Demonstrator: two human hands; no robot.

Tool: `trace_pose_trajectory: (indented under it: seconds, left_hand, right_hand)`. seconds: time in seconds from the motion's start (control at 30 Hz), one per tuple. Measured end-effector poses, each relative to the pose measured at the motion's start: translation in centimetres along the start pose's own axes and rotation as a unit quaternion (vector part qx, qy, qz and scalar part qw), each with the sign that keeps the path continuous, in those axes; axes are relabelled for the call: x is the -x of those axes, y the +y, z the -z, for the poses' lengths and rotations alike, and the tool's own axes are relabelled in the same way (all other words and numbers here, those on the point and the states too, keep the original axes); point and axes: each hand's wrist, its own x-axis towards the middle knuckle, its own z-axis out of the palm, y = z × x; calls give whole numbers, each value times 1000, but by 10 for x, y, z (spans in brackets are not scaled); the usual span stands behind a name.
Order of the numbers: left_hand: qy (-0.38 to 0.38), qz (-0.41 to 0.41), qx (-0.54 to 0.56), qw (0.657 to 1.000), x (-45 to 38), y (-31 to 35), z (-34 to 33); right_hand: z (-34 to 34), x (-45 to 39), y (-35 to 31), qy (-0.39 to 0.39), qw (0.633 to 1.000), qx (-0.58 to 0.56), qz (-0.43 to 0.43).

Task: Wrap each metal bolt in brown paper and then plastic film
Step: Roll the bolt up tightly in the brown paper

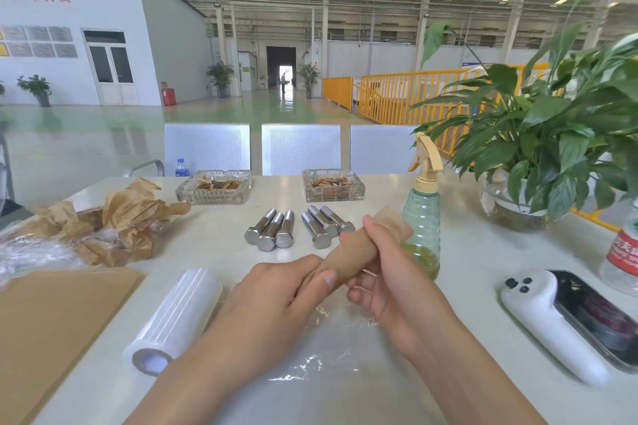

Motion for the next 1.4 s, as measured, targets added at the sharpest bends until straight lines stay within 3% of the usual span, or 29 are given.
trace_pose_trajectory:
  seconds: [0.1, 0.23, 0.37, 0.5, 0.57, 0.67, 0.77, 0.83, 0.9, 1.0, 1.2, 1.4]
  left_hand:
    - [25, -3, -52, 998, 1, -2, -5]
    - [51, -7, -73, 996, 7, 2, -8]
    - [66, 11, -29, 997, 9, 6, -6]
    - [71, 11, 7, 997, 9, 8, -7]
    - [67, 9, 24, 997, 8, 7, -7]
    - [63, 17, 71, 995, 6, 2, -4]
    - [46, 50, 150, 986, 4, -4, -1]
    - [30, 63, 193, 979, 4, -6, 0]
    - [17, 64, 213, 975, 4, -4, 0]
    - [3, 56, 222, 973, 3, -1, -2]
    - [7, 49, 205, 978, 5, -3, 1]
    - [36, 43, 146, 988, 5, -9, 6]
  right_hand:
    - [-4, -4, 0, 57, 998, 15, -4]
    - [-10, -5, 1, 70, 997, 36, 0]
    - [-9, -7, 7, 148, 977, 121, 96]
    - [-7, -5, 13, 202, 897, 272, 283]
    - [-4, -5, 10, 198, 846, 378, 319]
    - [1, -4, 2, 146, 785, 483, 360]
    - [6, 1, -6, 63, 756, 539, 367]
    - [10, 3, -10, -1, 784, 526, 330]
    - [12, 7, -15, -65, 861, 430, 263]
    - [8, 12, -21, -78, 920, 325, 204]
    - [2, 13, -17, -113, 976, 138, 128]
    - [9, 7, -17, -133, 958, 244, 69]
